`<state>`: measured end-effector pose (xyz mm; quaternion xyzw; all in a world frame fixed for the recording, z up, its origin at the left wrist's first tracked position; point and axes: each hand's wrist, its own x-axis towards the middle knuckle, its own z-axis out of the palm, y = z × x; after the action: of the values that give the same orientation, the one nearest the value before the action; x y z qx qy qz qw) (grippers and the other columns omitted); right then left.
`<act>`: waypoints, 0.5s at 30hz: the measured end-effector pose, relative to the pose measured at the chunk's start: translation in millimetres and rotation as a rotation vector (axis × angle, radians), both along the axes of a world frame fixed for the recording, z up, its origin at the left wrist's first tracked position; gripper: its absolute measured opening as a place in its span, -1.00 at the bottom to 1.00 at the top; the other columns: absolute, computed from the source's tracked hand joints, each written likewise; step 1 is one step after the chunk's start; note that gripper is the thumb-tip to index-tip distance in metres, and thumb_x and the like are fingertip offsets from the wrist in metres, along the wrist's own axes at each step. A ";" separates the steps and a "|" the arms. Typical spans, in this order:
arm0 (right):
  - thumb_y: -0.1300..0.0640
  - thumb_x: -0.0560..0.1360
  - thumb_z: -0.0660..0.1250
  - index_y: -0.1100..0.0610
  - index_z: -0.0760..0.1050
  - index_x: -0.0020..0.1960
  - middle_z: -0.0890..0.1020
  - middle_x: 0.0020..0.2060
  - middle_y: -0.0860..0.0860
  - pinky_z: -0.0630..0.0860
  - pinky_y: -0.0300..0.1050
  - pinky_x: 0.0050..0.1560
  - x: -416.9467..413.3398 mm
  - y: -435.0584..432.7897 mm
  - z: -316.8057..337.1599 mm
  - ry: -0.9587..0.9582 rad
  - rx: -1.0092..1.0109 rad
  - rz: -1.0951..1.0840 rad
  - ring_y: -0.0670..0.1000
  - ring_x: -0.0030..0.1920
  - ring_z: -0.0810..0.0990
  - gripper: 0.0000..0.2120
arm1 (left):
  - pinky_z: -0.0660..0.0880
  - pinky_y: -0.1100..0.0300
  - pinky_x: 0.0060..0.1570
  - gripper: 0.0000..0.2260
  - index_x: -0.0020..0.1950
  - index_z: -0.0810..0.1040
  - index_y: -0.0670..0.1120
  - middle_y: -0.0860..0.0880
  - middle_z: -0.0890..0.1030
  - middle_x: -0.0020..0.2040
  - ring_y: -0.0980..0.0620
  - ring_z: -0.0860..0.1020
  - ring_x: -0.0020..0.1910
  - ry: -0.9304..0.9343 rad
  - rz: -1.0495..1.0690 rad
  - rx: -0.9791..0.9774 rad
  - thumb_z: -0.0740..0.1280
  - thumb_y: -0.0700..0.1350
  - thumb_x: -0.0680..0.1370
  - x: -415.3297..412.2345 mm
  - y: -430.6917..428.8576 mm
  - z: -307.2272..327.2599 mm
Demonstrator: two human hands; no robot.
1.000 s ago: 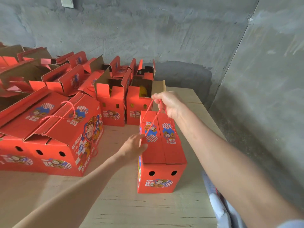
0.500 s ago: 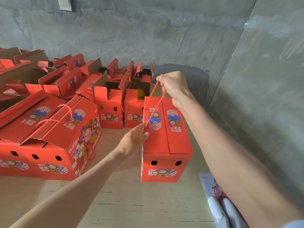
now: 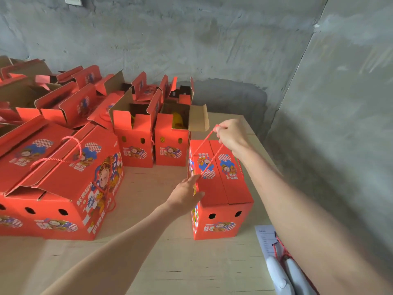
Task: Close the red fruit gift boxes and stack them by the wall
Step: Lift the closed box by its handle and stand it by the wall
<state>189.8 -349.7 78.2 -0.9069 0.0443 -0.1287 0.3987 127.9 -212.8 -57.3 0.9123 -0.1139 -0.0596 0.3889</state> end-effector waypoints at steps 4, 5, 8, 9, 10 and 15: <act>0.17 0.57 0.24 0.09 0.41 0.27 0.60 0.05 0.10 0.41 -0.08 -0.08 -17.9 -13.2 -27.4 -0.016 -0.477 0.170 0.14 0.04 0.56 -0.73 | 0.33 0.13 0.28 -0.46 0.52 0.21 -0.07 -0.11 0.41 0.40 -0.10 0.39 0.34 0.064 0.001 -0.037 0.31 -0.10 0.57 6.2 -1.7 2.3; 0.12 0.56 0.27 0.02 0.26 0.41 0.53 0.20 0.13 0.41 -0.04 0.00 -22.5 -17.4 -34.8 0.047 -0.610 0.215 0.17 0.16 0.52 -0.56 | 0.32 0.14 0.28 -0.45 0.52 0.20 -0.08 -0.12 0.39 0.41 -0.10 0.37 0.35 0.064 -0.004 -0.033 0.31 -0.11 0.57 7.4 -2.6 3.4; -0.14 0.47 0.36 -0.24 -0.12 0.52 -0.12 0.55 0.09 0.08 0.27 0.41 -40.3 -35.5 -55.2 0.376 -0.756 0.321 0.24 0.53 -0.12 -0.17 | 0.30 0.21 0.24 -0.43 0.54 0.13 -0.06 -0.11 0.33 0.46 -0.09 0.35 0.38 0.083 -0.037 -0.058 0.28 -0.11 0.58 4.5 -5.6 3.8; -0.21 0.42 0.39 -0.29 -0.14 0.51 -0.25 0.54 0.03 -0.04 0.30 0.45 -47.5 -41.9 -63.7 0.491 -0.731 0.380 0.20 0.52 -0.26 -0.12 | 0.31 0.22 0.22 -0.42 0.55 0.10 -0.04 -0.09 0.32 0.47 -0.08 0.38 0.37 0.112 -0.045 -0.097 0.27 -0.11 0.59 1.5 -6.6 1.9; -0.25 0.38 0.41 -0.31 -0.15 0.50 -0.30 0.53 -0.01 -0.06 0.29 0.47 -54.9 -46.4 -73.5 0.577 -0.712 0.421 0.17 0.52 -0.31 -0.08 | 0.34 0.23 0.22 -0.41 0.56 0.07 -0.01 -0.08 0.32 0.47 -0.08 0.41 0.34 0.139 -0.052 -0.142 0.26 -0.12 0.59 -1.8 -6.8 -0.5; -0.11 0.42 0.44 -0.28 -0.16 0.51 -0.29 0.53 0.03 -0.12 0.22 0.48 -79.1 -43.2 -103.4 0.543 -0.699 0.345 0.15 0.52 -0.31 -0.07 | 0.31 0.12 0.35 -0.41 0.56 0.03 0.01 -0.04 0.21 0.53 -0.04 0.29 0.44 0.136 -0.116 -0.236 0.22 -0.15 0.61 -1.2 -6.6 -8.3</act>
<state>110.7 -393.0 -25.2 -0.9817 -0.0500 0.1740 0.0593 126.7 -219.4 -65.7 0.8461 -0.1459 -0.1297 0.4960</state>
